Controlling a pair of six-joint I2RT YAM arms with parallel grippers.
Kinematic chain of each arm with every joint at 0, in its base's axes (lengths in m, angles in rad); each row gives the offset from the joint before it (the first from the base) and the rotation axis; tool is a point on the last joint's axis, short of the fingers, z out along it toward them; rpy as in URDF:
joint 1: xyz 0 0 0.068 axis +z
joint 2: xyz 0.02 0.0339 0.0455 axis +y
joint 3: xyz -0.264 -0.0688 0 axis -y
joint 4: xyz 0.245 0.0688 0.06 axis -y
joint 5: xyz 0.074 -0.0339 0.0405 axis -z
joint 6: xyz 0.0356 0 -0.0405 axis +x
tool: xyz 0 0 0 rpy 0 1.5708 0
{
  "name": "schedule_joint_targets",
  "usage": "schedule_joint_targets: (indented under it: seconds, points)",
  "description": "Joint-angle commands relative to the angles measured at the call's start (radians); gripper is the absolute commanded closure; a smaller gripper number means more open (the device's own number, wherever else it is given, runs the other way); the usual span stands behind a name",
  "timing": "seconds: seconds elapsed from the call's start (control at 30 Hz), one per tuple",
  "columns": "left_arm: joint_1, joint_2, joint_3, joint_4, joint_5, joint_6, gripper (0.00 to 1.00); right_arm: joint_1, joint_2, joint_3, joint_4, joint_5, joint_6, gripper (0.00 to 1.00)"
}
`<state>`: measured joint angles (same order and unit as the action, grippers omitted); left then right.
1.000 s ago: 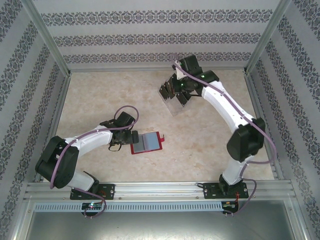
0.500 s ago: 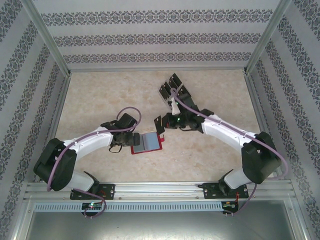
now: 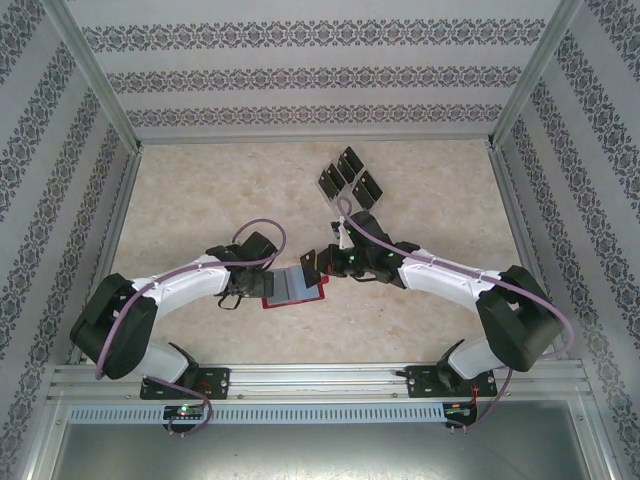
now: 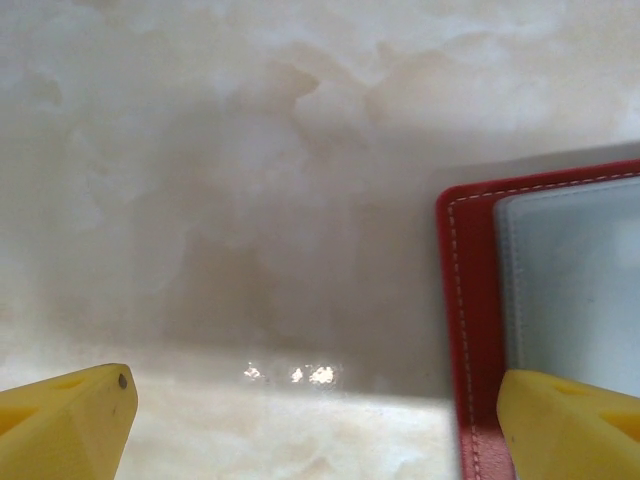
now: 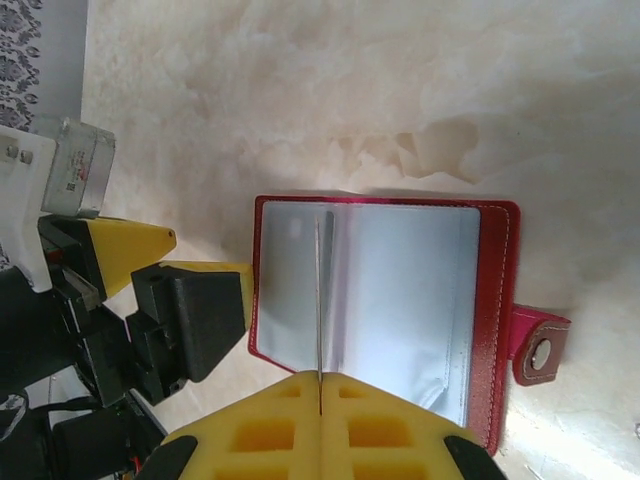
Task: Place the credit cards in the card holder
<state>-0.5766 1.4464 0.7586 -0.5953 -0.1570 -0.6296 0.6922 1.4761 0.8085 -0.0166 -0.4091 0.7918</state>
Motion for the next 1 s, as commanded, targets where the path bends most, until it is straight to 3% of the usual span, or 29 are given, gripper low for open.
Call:
schedule_joint_targets:
  seconds: [0.0, 0.97]
  points:
    - [-0.012, 0.022, -0.029, -0.029, -0.034, -0.017, 0.06, 0.022, 0.006, -0.023, 0.078, -0.005, 0.032, 1.0]
    - [-0.013, 0.031, -0.068, 0.0, -0.027, -0.043, 0.06, 0.067, 0.202, -0.117, 0.415, -0.016, 0.095, 1.0]
